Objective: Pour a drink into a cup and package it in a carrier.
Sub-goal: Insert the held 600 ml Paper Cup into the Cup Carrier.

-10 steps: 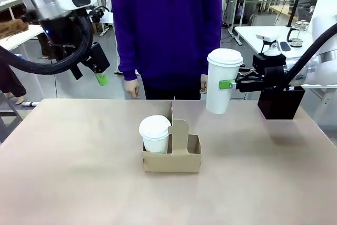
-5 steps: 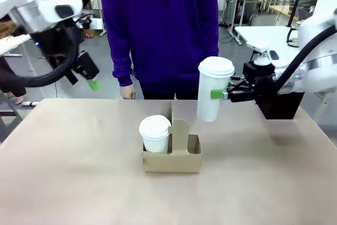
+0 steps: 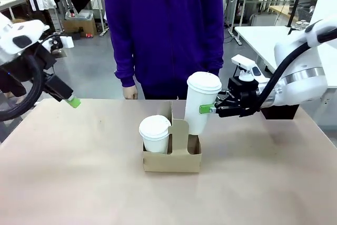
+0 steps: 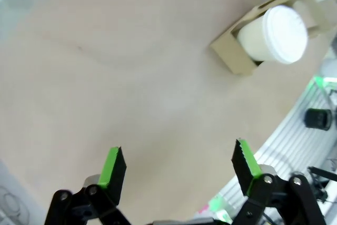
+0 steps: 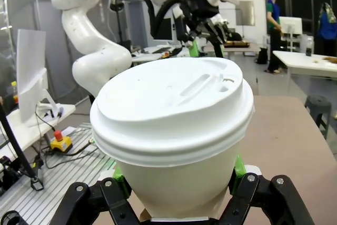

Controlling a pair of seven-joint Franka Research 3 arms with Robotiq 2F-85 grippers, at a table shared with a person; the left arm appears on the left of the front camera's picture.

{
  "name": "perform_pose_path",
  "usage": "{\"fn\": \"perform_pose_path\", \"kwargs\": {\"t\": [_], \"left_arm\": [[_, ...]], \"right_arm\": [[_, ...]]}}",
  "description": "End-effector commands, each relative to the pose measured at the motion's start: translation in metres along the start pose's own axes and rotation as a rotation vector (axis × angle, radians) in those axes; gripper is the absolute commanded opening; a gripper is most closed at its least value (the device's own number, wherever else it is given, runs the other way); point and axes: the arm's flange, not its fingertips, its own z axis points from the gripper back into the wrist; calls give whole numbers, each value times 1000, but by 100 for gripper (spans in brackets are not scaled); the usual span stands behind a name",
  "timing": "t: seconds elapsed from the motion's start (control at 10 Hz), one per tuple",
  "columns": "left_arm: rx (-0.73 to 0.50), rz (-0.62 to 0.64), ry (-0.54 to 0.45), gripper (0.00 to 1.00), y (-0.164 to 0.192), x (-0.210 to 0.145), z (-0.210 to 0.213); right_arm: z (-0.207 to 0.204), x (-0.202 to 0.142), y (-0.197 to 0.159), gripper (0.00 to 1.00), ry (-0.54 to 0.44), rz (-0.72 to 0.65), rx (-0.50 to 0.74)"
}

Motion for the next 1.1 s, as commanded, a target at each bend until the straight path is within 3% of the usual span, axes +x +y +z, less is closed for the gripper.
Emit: {"fn": "perform_pose_path", "kwargs": {"t": [0.0,0.1,0.2,1.0], "left_arm": [[-72,-3,-53,100,11,-11,-10],[-95,-3,-63,100,17,-12,-13],[-25,9,-14,100,9,-9,-6],[-25,9,-14,100,9,-9,-6]], "right_arm": [[-6,-1,-5,81,-41,13,57],[-10,-5,-6,81,-39,5,73],[-12,-10,-8,81,-38,0,82],[-9,-58,-30,81,18,-82,162]]}}
